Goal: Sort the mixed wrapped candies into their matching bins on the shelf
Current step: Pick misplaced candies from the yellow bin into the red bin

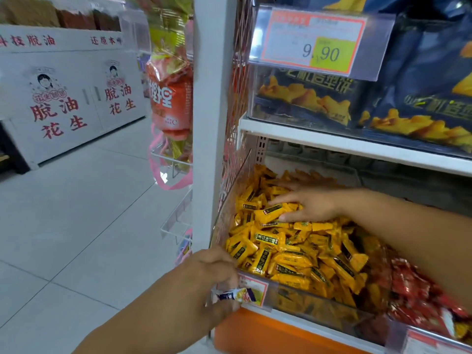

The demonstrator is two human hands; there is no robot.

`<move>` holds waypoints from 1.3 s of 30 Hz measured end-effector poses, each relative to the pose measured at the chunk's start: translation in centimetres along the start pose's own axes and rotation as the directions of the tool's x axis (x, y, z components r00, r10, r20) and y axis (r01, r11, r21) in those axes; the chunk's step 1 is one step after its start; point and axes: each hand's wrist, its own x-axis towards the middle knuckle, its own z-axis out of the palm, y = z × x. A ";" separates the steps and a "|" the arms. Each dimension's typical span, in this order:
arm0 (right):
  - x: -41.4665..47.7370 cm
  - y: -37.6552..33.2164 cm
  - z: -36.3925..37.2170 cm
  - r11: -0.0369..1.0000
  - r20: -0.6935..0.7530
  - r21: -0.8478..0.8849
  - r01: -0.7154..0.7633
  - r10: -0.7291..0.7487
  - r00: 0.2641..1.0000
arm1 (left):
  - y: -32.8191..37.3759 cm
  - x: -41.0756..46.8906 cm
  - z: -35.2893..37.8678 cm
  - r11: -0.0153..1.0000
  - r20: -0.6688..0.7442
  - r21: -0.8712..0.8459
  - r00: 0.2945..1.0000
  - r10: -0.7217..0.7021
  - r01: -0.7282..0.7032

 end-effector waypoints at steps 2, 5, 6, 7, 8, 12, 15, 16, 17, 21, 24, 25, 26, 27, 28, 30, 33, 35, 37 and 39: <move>-0.7 -0.3 -0.8 0.998 0.055 0.052 -0.030 0.027 0.998 | 0.1 -0.2 0.0 1.000 -0.015 -0.006 1.000 -0.005 0.005; -1.4 -3.0 -2.1 1.000 0.031 0.017 0.020 -0.021 0.999 | 0.1 -0.4 -0.1 1.000 -0.022 0.000 0.999 -0.028 0.028; -1.3 -4.4 -2.3 0.995 -0.027 -0.016 0.101 -0.102 0.994 | 0.1 -0.5 -0.2 0.999 -0.020 -0.001 0.999 -0.037 0.037; -1.2 -6.0 -2.2 0.981 -0.079 -0.036 0.193 -0.195 0.978 | 0.2 -0.4 -0.2 0.999 -0.014 -0.003 0.999 -0.043 0.043; -1.0 -7.7 -1.7 0.964 -0.097 -0.038 0.263 -0.266 0.959 | 0.3 -0.3 -0.3 0.999 -0.009 -0.005 0.999 -0.047 0.046; 0.6 -10.3 1.6 0.954 0.038 -0.109 0.281 -0.278 0.960 | 0.6 0.0 -0.4 0.999 0.009 -0.007 0.999 -0.053 0.053; 1.2 -7.5 1.2 0.973 0.020 -0.139 0.183 -0.182 0.983 | 0.6 0.0 -0.5 0.998 0.030 -0.013 0.998 -0.057 0.057; 1.2 -6.2 0.9 0.978 0.020 -0.150 0.146 -0.145 0.989 | 0.6 0.0 -0.5 0.998 0.036 -0.012 0.998 -0.060 0.061; 1.2 -5.0 0.5 0.983 0.021 -0.143 0.119 -0.117 0.993 | 0.6 0.0 -0.6 0.998 0.043 -0.012 0.997 -0.063 0.064; 0.5 -2.2 -0.2 0.999 -0.011 -0.030 0.041 -0.042 0.999 | 0.6 0.0 -0.6 0.999 0.037 -0.001 0.998 -0.054 0.054; -0.2 -1.6 -0.8 0.997 -0.070 0.072 0.031 -0.026 0.997 | 0.8 0.0 -0.5 0.999 0.025 0.013 0.999 -0.040 0.040; -0.4 -1.4 -1.1 0.995 -0.072 0.093 0.040 -0.033 0.997 | 0.8 0.0 -0.5 0.999 0.022 0.016 0.999 -0.035 0.035; -0.7 -1.2 -1.3 0.992 -0.058 0.113 0.050 -0.044 0.997 | 0.7 0.0 -0.5 0.999 0.020 0.017 0.999 -0.033 0.033; -1.0 -1.1 -1.6 0.990 -0.033 0.133 0.053 -0.050 0.998 | 0.6 0.0 -0.5 0.999 0.019 0.017 0.999 -0.033 0.032; -1.3 -1.0 -1.8 0.988 -0.008 0.150 0.046 -0.045 0.999 | 0.5 0.0 -0.5 0.999 0.014 0.019 0.999 -0.032 0.031; -2.1 -1.2 -2.4 0.986 0.002 0.165 0.019 -0.019 1.000 | 0.7 0.0 -0.5 0.999 0.002 0.042 0.999 -0.033 0.033; -2.2 -3.4 -2.7 0.971 -0.232 0.194 0.140 -0.093 0.968 | 1.2 0.3 -0.6 0.995 -0.009 0.092 1.000 -0.027 0.028; -1.0 -5.7 -2.3 0.951 -0.313 0.176 0.253 -0.190 0.930 | 1.3 0.4 -0.6 0.995 -0.014 0.091 0.999 -0.037 0.038; 0.9 -6.9 -1.5 0.962 -0.224 0.109 0.252 -0.223 0.949 | 1.1 0.4 -0.5 0.995 -0.023 0.079 0.998 -0.064 0.066; 2.8 -6.3 -0.7 0.980 -0.112 0.023 0.198 -0.194 0.975 | 0.9 0.4 -0.5 0.993 -0.032 0.079 0.996 -0.085 0.087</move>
